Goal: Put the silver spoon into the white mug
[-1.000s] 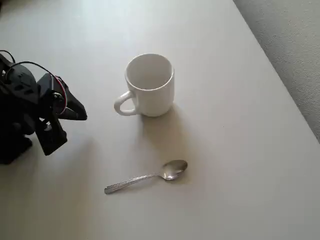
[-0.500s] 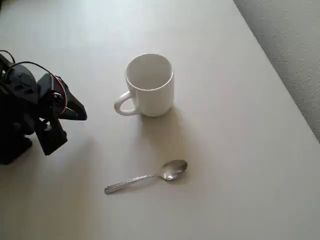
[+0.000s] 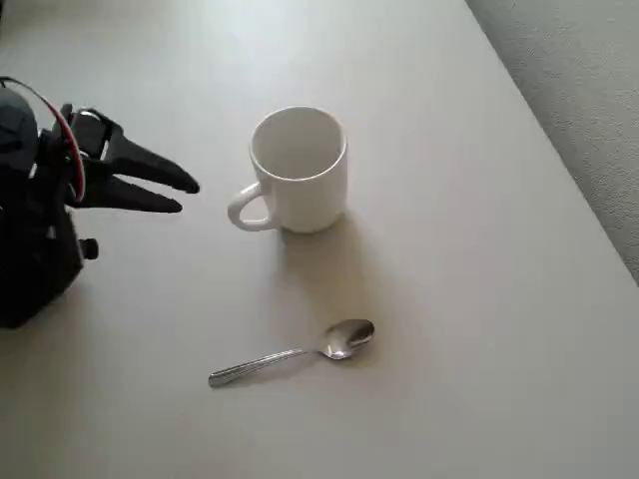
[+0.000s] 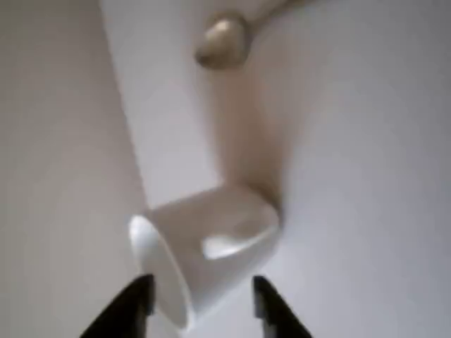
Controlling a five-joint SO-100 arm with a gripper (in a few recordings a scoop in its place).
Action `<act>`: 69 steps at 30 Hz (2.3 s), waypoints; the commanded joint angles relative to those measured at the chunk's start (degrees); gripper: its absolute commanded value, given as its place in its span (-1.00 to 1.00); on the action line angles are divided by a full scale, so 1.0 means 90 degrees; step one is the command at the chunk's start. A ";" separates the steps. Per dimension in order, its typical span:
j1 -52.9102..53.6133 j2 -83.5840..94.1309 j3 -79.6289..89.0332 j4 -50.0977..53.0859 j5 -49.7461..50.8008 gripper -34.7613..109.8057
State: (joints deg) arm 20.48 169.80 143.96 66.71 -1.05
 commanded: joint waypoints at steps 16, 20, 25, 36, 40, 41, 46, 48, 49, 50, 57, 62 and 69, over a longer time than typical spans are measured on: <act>0.1934 -1.1426 -0.8828 0.1855 0.3018 -0.13; 0.1963 -1.1895 -0.9150 0.1787 0.3096 -0.14; 0.2031 -1.2412 -0.9561 0.1826 0.3125 -0.14; 0.2266 -1.3457 -1.0684 0.2109 0.3047 -0.14; 0.2246 -1.4326 -1.2129 0.2969 0.3037 -0.23; 0.2236 -1.4668 -1.2715 0.3291 0.3037 -0.25; 0.2227 -1.6025 -1.5020 0.4346 0.2998 -0.54; 0.2207 -1.6006 -1.5020 0.4346 0.2988 -0.54; 0.2197 -1.5996 -1.5020 0.4346 0.2949 -0.54; 0.2197 -1.5986 -1.5020 0.4346 0.2891 -0.54; 0.2227 -1.5830 -1.5029 0.4336 0.2695 -0.54; 0.2295 -1.5488 -1.5029 0.4355 0.2617 -0.54; 0.2363 -1.4854 -1.4971 0.4365 0.2461 -0.54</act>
State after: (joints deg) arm 40.78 27.25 11.78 105.03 21.80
